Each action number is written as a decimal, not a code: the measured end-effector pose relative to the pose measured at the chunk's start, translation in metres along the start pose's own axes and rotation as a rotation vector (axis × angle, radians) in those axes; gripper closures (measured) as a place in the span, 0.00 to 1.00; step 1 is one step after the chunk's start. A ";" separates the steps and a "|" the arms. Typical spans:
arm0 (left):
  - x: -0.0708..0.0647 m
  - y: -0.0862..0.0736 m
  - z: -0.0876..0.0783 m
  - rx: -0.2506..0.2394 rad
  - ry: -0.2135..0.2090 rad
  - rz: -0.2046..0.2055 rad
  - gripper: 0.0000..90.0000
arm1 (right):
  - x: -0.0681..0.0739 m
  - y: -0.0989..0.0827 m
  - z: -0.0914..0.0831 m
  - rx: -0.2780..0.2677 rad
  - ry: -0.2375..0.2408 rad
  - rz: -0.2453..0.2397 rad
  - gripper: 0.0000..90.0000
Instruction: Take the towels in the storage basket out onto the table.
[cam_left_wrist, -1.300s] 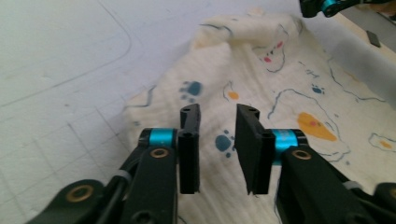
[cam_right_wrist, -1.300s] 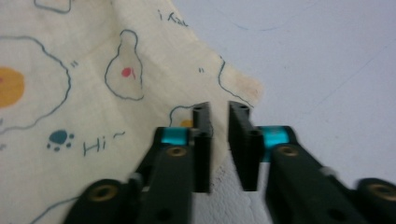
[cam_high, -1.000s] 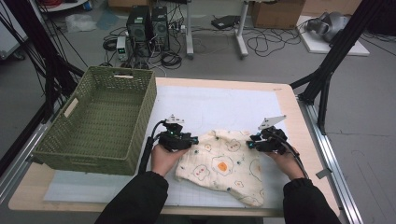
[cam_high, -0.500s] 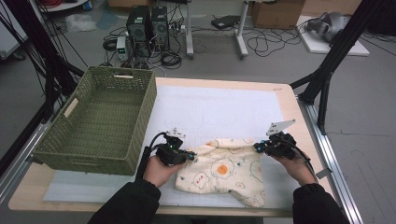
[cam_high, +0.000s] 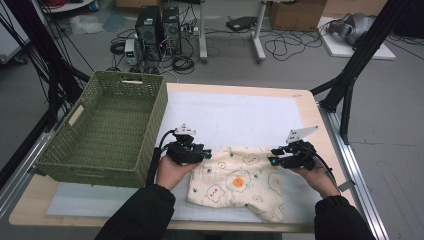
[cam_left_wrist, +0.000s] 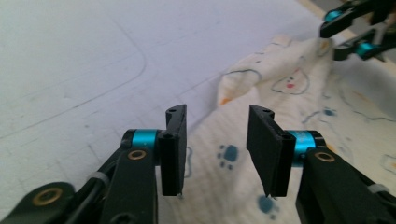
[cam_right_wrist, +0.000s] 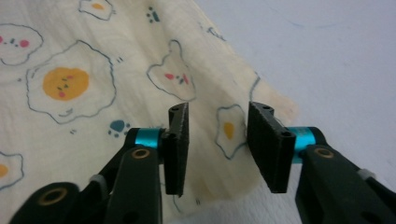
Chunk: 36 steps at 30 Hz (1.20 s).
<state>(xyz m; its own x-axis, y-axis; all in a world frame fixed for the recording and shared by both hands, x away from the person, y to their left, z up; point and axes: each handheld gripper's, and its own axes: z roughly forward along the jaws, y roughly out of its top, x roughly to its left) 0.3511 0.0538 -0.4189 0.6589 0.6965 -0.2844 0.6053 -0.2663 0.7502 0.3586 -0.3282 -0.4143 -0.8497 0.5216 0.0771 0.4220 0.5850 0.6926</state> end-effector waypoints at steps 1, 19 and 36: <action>0.002 -0.001 0.005 0.032 0.022 0.004 0.56 | 0.001 0.001 0.003 -0.002 -0.001 -0.013 0.63; -0.015 -0.001 -0.025 -0.105 0.089 0.102 0.98 | 0.011 0.009 -0.005 -0.033 -0.067 -0.055 0.97; -0.014 -0.021 -0.002 0.082 -0.186 0.047 0.78 | 0.004 -0.006 0.018 0.095 -0.021 0.011 0.88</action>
<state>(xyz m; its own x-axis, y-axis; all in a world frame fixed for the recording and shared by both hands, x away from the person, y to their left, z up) 0.3286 0.0506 -0.4296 0.7535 0.5492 -0.3613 0.6016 -0.3544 0.7159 0.3586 -0.3187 -0.4315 -0.8386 0.5404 0.0688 0.4601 0.6351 0.6204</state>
